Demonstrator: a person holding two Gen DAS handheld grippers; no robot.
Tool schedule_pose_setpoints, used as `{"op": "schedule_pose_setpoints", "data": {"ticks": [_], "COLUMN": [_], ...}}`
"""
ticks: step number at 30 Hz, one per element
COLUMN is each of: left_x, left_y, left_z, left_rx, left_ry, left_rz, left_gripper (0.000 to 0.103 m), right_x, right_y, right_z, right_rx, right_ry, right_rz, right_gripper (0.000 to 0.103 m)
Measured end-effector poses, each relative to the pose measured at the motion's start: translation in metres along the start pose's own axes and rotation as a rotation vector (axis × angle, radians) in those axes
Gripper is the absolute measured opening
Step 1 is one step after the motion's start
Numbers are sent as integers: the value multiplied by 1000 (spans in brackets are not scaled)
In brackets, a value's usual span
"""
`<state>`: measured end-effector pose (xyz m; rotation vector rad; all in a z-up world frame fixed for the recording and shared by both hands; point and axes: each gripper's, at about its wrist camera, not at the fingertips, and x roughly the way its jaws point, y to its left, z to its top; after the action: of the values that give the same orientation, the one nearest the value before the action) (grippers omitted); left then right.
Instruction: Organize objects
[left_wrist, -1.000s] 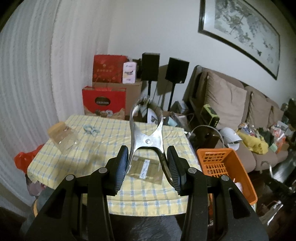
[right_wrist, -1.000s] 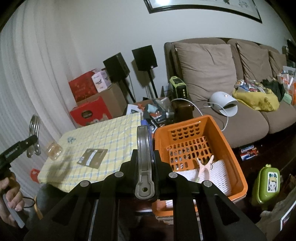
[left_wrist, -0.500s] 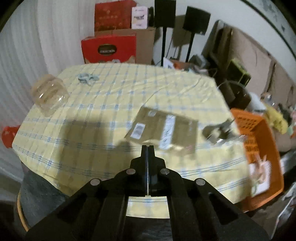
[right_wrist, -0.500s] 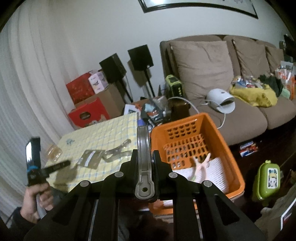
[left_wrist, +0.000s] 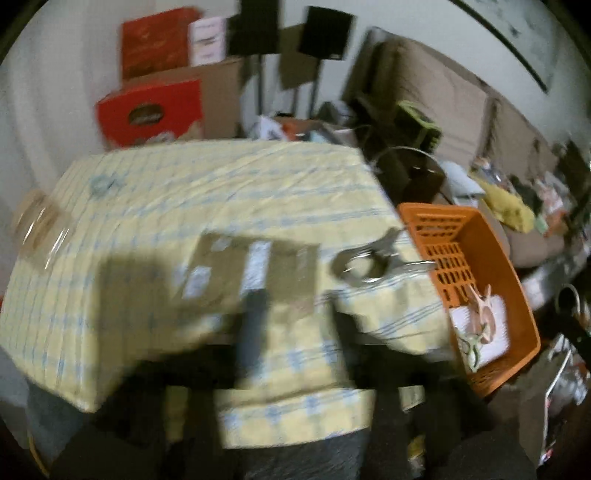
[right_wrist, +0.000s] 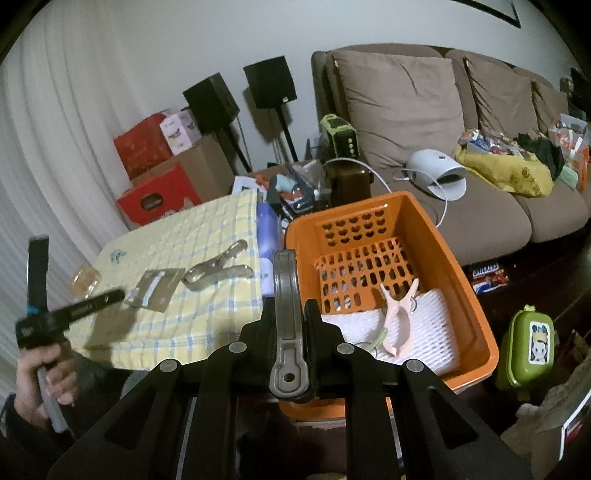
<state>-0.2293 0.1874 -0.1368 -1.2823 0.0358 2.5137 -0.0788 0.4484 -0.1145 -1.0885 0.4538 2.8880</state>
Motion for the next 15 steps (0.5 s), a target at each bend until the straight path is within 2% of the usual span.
{"op": "schedule_pose_setpoints", "data": {"ticks": [1, 2, 5, 6, 7, 8, 10, 12, 15], "left_x": [7, 15, 34, 43, 55, 64, 84, 95, 105], "left_y": [-16, -31, -72, -84, -96, -102, -109, -111, -108], "left_z": [7, 13, 22, 23, 24, 25, 30, 35, 44], "left_rx": [78, 162, 420, 503, 596, 644, 697, 722, 704], "left_ry": [24, 45, 34, 36, 72, 105, 166, 188, 243], "left_rz": [-3, -2, 56, 63, 31, -3, -32, -42, -184], "left_gripper": [90, 94, 96, 100, 100, 100, 100, 100, 100], "right_x": [1, 2, 6, 7, 9, 10, 13, 16, 21], "right_y": [0, 1, 1, 1, 1, 0, -2, -2, -4], "right_z": [-1, -1, -3, -3, -3, -3, -4, -4, -6], "right_rx": [-3, -7, -15, -16, -14, -11, -7, -8, -7], "right_ry": [3, 6, 11, 14, 16, 21, 26, 33, 44], "right_rz": [2, 3, -2, -6, -6, -2, 6, 11, 13], "right_gripper": [14, 14, 14, 14, 14, 14, 14, 14, 14]}}
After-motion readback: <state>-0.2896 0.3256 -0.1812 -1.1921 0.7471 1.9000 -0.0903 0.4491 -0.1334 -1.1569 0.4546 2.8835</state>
